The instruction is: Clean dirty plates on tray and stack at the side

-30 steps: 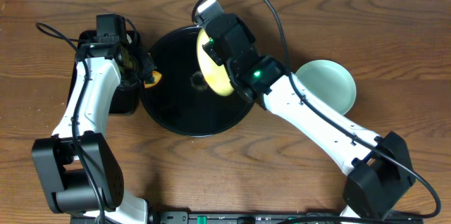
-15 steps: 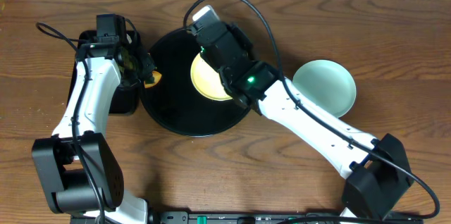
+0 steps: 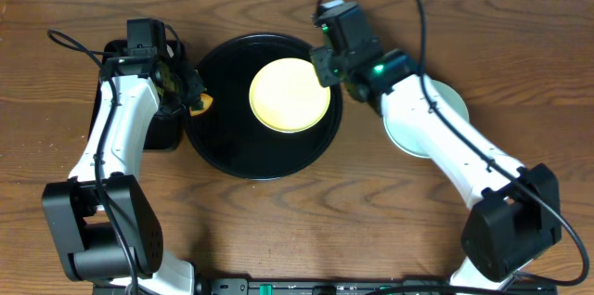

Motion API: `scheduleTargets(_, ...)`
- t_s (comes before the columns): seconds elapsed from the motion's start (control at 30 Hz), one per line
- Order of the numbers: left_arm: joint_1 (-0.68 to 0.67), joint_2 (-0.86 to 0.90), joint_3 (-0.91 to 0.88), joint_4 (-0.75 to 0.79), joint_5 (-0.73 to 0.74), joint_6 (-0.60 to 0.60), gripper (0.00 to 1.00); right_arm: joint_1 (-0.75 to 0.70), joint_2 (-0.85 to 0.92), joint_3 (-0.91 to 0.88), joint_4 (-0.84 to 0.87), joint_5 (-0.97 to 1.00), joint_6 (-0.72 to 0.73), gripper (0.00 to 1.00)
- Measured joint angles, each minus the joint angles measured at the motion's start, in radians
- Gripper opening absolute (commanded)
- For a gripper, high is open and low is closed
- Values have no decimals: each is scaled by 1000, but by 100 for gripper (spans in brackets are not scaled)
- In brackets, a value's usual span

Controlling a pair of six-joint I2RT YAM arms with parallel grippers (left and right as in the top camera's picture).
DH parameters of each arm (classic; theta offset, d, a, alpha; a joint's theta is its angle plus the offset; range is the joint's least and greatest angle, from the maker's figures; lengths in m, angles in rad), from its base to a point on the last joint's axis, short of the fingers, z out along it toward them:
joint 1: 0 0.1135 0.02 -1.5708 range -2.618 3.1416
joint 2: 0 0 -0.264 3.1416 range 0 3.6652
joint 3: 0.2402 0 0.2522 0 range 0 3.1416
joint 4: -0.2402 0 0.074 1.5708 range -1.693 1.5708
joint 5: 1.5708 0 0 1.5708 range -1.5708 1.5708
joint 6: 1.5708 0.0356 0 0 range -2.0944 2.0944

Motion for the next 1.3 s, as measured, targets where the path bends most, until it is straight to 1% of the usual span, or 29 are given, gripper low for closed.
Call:
scheduleTargets(0.03, 0, 0, 0, 0, 0, 0, 8, -13, 2, 0, -10, -19, 10, 58)
scheduleTargets(0.2, 0, 0, 0, 0, 0, 0, 8, -51, 41, 0, -48, -103, 55, 59)
scheduleTargets(0.37, 0, 0, 0, 0, 0, 0, 8, -54, 125, 0, -45, -161, 98, 55)
scheduleTargets(0.67, 0, 0, 0, 0, 0, 0, 8, -54, 260, 0, -3, -188, 168, 54)
scheduleTargets(0.87, 0, 0, 0, 0, 0, 0, 8, -54, 327, 0, 47, -195, 200, 49)
scheduleTargets(0.93, 0, 0, 0, 0, 0, 0, 8, -54, 350, 0, 66, -208, 212, 46)
scheduleTargets(1.13, 0, 0, 0, 0, 0, 0, 9, -56, 362, 1, 90, -226, 252, 32)
scheduleTargets(1.23, 0, 0, 0, 0, 0, 0, 8, -57, 366, 2, 90, -226, 280, 30)
scheduleTargets(1.3, 0, 0, 0, 0, 0, 0, 8, -56, 371, 7, 90, -228, 303, 27)
